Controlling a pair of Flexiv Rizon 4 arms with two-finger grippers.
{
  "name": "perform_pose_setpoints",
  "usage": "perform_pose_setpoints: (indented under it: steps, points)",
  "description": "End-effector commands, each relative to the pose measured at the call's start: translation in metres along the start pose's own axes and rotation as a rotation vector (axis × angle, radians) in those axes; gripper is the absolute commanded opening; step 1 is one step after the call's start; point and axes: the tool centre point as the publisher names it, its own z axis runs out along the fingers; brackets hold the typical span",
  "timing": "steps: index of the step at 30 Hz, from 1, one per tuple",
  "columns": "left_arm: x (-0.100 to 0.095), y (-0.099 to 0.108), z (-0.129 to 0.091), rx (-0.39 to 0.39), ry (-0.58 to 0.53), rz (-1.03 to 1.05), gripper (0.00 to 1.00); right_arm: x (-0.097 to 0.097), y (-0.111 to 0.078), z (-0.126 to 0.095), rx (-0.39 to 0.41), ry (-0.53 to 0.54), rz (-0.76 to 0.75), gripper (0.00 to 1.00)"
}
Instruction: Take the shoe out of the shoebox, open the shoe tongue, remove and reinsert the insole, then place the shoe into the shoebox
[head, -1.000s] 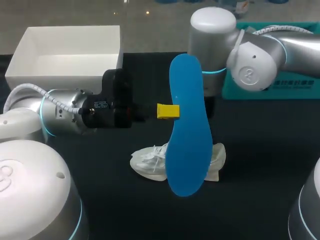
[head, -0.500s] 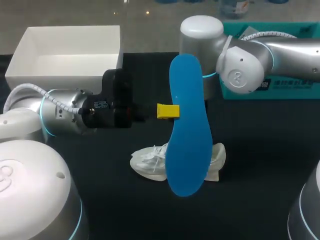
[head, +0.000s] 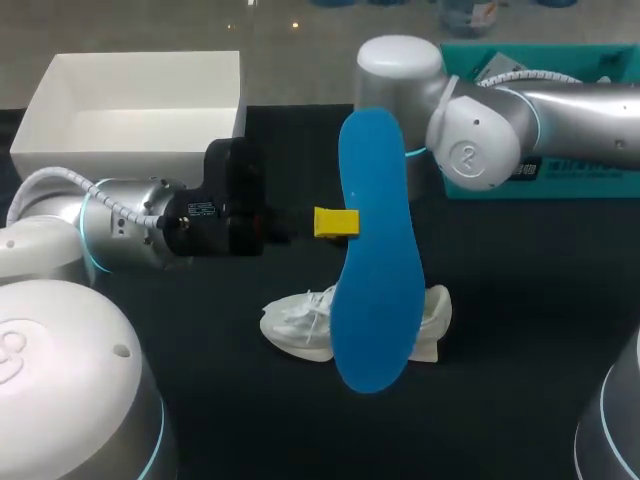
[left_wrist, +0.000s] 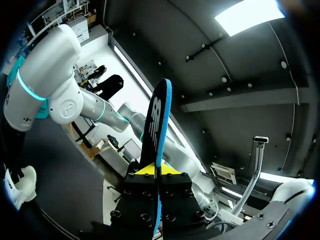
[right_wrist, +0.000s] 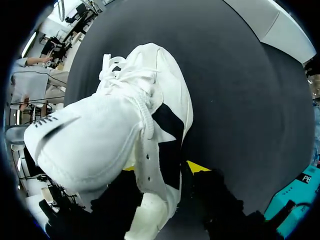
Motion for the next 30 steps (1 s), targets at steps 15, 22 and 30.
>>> perform_pose_setpoints:
  steps: [15,22,30]
  points:
    - [-0.001,0.002,0.001,0.004,0.002,0.001,0.00,0.009,-0.011,-0.022,-0.146,0.049,0.375,0.00]
    - [-0.001,0.002,0.001,0.004,0.002,0.001,0.00,0.032,-0.003,-0.037,-0.437,0.051,0.775,0.00]
    - [-0.001,0.002,0.001,0.004,0.002,0.001,0.00,0.039,0.010,-0.041,-0.615,-0.030,0.968,0.00]
